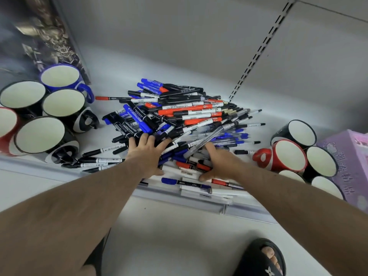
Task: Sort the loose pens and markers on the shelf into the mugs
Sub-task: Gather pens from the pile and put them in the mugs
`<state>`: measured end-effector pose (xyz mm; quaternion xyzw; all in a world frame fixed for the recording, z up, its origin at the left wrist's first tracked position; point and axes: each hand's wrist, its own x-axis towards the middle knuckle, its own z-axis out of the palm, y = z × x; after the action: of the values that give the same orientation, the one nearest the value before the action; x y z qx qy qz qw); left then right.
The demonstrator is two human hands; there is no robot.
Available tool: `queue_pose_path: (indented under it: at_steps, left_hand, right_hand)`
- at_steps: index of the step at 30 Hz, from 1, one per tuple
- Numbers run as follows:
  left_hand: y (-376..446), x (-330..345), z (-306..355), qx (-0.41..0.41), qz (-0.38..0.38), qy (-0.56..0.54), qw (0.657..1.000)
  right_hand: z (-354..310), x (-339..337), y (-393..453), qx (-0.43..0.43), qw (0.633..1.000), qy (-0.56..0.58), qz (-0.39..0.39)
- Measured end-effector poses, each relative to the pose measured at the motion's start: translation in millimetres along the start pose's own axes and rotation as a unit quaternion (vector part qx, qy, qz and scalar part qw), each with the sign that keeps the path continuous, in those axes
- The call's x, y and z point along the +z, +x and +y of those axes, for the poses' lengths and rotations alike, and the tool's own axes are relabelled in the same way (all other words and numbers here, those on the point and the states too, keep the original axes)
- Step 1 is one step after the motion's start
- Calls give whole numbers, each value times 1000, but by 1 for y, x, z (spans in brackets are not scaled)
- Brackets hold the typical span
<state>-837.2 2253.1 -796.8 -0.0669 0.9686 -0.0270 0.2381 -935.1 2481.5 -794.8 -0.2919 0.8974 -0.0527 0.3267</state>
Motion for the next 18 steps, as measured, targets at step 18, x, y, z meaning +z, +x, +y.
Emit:
queue_pose_path:
  at_steps: [18]
  left_hand:
    - [-10,7,-1,3,27,-33,999]
  right_hand:
    - [-20,-28,11,-22,999,-39,-15]
